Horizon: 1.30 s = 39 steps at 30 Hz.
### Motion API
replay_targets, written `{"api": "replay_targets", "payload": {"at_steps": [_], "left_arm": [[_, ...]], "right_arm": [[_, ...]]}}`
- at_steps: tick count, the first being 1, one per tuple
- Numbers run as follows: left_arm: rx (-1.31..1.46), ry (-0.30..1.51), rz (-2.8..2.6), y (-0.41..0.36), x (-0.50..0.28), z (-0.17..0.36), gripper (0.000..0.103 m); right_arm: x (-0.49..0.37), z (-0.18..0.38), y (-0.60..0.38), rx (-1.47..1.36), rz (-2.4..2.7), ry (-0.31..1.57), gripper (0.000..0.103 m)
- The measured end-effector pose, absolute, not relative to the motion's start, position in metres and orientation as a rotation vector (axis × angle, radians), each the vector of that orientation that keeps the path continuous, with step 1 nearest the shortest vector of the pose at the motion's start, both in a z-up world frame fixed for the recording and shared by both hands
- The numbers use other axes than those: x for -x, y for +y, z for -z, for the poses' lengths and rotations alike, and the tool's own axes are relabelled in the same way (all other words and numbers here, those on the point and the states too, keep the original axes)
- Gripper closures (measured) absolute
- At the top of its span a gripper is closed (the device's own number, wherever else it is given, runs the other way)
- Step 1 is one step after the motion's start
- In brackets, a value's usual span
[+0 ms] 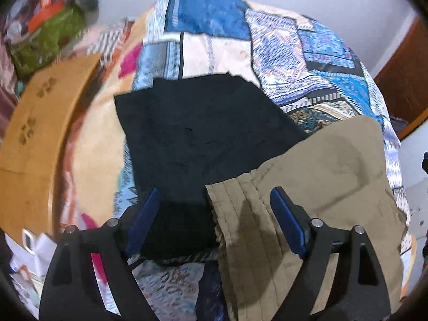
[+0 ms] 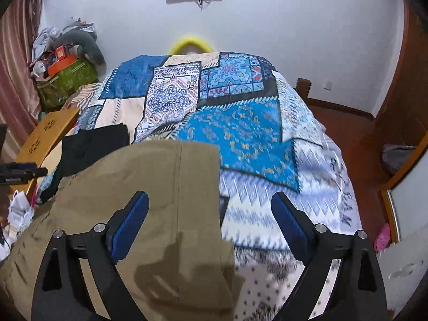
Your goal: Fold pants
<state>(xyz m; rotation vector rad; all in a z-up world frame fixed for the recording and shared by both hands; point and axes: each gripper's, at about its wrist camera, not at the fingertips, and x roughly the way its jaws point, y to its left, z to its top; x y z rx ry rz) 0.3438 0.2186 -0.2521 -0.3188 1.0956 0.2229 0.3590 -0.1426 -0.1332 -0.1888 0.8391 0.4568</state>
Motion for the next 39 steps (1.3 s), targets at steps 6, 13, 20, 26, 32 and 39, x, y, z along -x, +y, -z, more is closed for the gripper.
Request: {"api": "replay_targets", "payload": {"at_steps": [6, 13, 20, 26, 32, 39], "left_arm": [[0.389, 1.169, -0.216, 0.222, -0.362, 0.291, 0.018], [0.343, 1.187, -0.146, 0.211, -0.367, 0.312, 0.019], [0.26, 1.166, -0.11, 0.195, -0.368, 0.307, 0.044], [0.146, 1.117, -0.169, 0.182, -0.366, 0.294, 0.055], [0.009, 1.006, -0.229, 0.174, -0.365, 0.252, 0.059], [-0.045, 0.824, -0.266, 0.163, -0.348, 0.166, 0.059]], "right_arm": [[-0.4, 0.166, -0.123, 0.164, -0.461, 0.932, 0.012], [-0.451, 0.207, -0.103, 0.111, -0.485, 1.056, 0.014], [-0.448, 0.216, -0.094, 0.026, -0.487, 0.988, 0.031], [-0.441, 0.207, -0.075, 0.077, -0.542, 0.982, 0.092], [-0.435, 0.176, -0.073, 0.107, -0.513, 0.899, 0.094], [-0.409, 0.081, -0.082, 0.085, -0.525, 0.689, 0.094]]}}
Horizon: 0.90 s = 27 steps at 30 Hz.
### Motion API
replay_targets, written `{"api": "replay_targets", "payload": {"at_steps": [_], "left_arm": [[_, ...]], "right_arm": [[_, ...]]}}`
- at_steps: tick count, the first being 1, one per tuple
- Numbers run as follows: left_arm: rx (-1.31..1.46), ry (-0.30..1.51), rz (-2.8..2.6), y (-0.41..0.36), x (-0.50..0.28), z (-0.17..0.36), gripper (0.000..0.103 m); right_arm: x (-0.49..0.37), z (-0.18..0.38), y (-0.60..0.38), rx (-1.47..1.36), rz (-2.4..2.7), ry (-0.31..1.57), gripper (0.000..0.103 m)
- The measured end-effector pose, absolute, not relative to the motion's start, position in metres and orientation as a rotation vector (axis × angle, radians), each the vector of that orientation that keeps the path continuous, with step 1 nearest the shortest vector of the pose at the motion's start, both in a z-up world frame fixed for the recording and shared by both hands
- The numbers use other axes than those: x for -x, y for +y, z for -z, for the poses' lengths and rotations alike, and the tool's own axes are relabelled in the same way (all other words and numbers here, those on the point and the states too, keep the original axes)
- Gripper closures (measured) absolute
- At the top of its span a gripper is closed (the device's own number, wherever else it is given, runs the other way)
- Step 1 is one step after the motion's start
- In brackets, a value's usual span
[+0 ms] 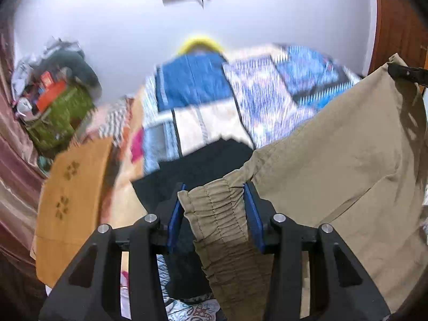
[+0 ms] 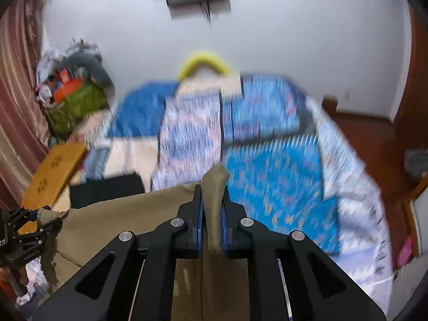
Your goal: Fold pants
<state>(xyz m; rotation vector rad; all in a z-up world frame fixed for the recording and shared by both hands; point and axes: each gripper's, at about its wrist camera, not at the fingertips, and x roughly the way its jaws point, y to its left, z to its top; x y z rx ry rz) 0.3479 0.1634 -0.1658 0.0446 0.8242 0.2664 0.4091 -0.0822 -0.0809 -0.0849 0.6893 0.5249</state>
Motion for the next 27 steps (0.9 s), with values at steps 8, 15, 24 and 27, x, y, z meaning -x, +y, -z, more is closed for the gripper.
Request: {"api": "replay_targets", "payload": {"at_steps": [8, 15, 24, 27], "left_arm": [[0.004, 0.762, -0.207, 0.155, -0.301, 0.118, 0.06], [0.005, 0.764, -0.12, 0.135, -0.249, 0.117, 0.06], [0.009, 0.803, -0.048, 0.11, -0.194, 0.138, 0.06], [0.039, 0.822, -0.033, 0.11, -0.181, 0.146, 0.059]], "right_arm": [[-0.352, 0.017, -0.108, 0.064, -0.569, 0.563, 0.094], [-0.306, 0.029, -0.136, 0.069, -0.584, 0.604, 0.094], [-0.238, 0.057, -0.173, 0.112, -0.607, 0.696, 0.093], [-0.22, 0.067, -0.183, 0.111, -0.605, 0.723, 0.092]]}}
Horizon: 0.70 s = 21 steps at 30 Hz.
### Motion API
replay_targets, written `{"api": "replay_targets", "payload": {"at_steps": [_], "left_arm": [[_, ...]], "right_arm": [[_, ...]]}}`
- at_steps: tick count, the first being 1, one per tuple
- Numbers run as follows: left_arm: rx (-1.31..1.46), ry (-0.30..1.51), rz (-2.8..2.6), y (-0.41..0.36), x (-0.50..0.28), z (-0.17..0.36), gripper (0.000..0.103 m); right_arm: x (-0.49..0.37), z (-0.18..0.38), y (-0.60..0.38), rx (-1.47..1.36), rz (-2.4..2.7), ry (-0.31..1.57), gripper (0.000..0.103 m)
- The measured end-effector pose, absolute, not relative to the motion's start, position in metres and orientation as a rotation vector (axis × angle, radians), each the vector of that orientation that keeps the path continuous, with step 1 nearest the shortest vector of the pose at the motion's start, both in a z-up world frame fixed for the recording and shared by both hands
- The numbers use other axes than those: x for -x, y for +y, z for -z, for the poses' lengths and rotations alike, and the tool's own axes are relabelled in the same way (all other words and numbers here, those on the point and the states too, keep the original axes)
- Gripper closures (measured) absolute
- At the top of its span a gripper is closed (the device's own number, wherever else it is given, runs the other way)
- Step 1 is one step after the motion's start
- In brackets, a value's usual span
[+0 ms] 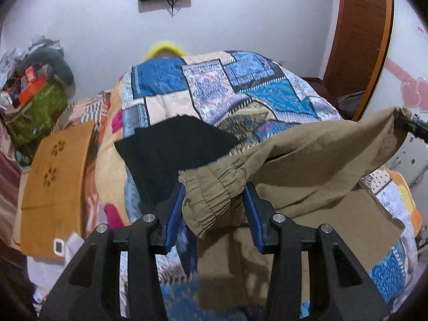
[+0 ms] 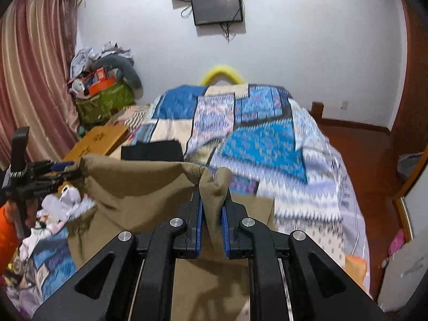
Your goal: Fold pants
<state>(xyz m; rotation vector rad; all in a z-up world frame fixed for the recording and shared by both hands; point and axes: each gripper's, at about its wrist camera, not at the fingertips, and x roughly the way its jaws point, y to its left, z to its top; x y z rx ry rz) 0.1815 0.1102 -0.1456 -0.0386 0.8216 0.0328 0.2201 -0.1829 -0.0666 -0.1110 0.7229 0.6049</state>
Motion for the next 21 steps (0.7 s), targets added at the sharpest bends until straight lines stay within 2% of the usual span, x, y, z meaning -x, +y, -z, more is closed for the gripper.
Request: {"api": "replay_targets", "payload": {"at_steps": [5, 9, 12, 16, 21], "left_arm": [[0.065, 0.843, -0.017, 0.109, -0.159, 0.156, 0.058], [0.067, 0.859, -0.016, 0.106, -0.143, 0.162, 0.054], [0.05, 0.872, -0.027, 0.101, -0.134, 0.166, 0.05], [0.037, 0.874, -0.032, 0.096, -0.119, 0.167, 0.036], [0.001, 0.874, -0.041, 0.09, -0.101, 0.165, 0.033]], "right_arm": [[-0.192, 0.082, -0.192, 0.078, -0.588, 0.75, 0.088], [-0.169, 0.094, -0.203, 0.025, -0.573, 0.782, 0.087], [-0.156, 0.102, -0.208, 0.021, -0.541, 0.8, 0.083], [-0.137, 0.11, -0.212, 0.044, -0.504, 0.815, 0.072], [-0.112, 0.116, -0.213, 0.064, -0.491, 0.828, 0.057]]}}
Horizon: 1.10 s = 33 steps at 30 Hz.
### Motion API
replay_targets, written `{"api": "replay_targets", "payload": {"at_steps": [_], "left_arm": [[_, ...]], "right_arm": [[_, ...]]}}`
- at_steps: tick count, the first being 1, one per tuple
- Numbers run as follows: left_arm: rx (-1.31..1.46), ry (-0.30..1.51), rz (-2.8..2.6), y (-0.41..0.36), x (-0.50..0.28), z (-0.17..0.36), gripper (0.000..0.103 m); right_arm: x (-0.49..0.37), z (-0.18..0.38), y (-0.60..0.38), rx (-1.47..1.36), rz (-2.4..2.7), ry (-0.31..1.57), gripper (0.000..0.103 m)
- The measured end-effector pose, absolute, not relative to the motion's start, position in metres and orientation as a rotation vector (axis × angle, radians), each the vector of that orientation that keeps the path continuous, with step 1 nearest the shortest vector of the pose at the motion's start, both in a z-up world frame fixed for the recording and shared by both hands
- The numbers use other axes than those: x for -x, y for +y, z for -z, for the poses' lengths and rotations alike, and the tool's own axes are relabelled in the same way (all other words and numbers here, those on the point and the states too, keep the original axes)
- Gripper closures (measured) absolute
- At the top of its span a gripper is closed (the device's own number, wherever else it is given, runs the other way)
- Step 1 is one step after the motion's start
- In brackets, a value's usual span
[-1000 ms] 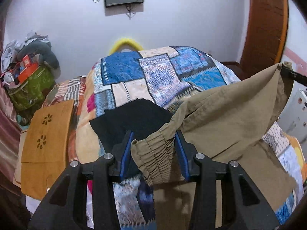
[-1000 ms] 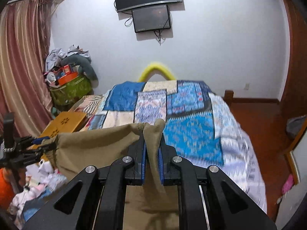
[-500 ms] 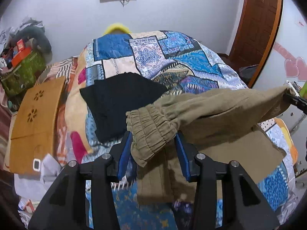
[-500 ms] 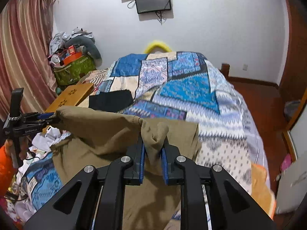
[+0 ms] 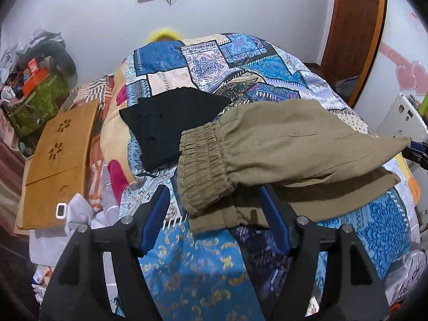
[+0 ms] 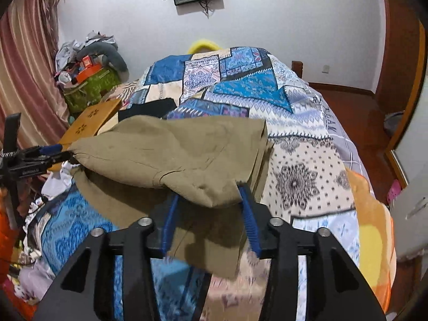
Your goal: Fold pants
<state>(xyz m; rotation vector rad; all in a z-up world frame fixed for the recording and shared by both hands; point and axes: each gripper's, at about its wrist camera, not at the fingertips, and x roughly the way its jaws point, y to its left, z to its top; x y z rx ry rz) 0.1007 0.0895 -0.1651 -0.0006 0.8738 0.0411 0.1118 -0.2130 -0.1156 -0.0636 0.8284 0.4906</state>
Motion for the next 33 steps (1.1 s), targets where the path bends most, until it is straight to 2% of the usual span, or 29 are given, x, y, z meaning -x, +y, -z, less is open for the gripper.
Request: {"api": "replay_targets", "payload": {"at_steps": [4, 7, 11, 13, 14, 23, 33], "left_arm": [[0.002, 0.861, -0.045, 0.086, -0.092, 0.157, 0.025], [-0.005, 0.835, -0.041, 0.08, -0.09, 0.147, 0.022], [-0.031, 0.835, -0.008, 0.068, -0.095, 0.142, 0.019], [-0.065, 0.845, 0.002, 0.061, -0.099, 0.145, 0.009], [-0.084, 0.852, 0.004, 0.056, -0.102, 0.149, 0.008], [-0.313, 0.976, 0.033, 0.01, -0.129, 0.193, 0.006], [-0.282, 0.925, 0.076, 0.01, -0.145, 0.167, 0.006]], "right_arm": [[-0.097, 0.116, -0.211, 0.057, -0.514, 0.842, 0.043], [-0.09, 0.11, -0.206, 0.048, -0.541, 0.826, 0.04], [-0.085, 0.102, -0.193, 0.049, -0.573, 0.787, 0.027], [-0.085, 0.101, -0.184, 0.066, -0.589, 0.778, 0.026], [-0.087, 0.102, -0.179, 0.074, -0.598, 0.78, 0.026], [-0.098, 0.127, -0.134, 0.21, -0.672, 0.834, 0.026], [-0.11, 0.145, -0.09, 0.351, -0.708, 0.836, 0.027]]}}
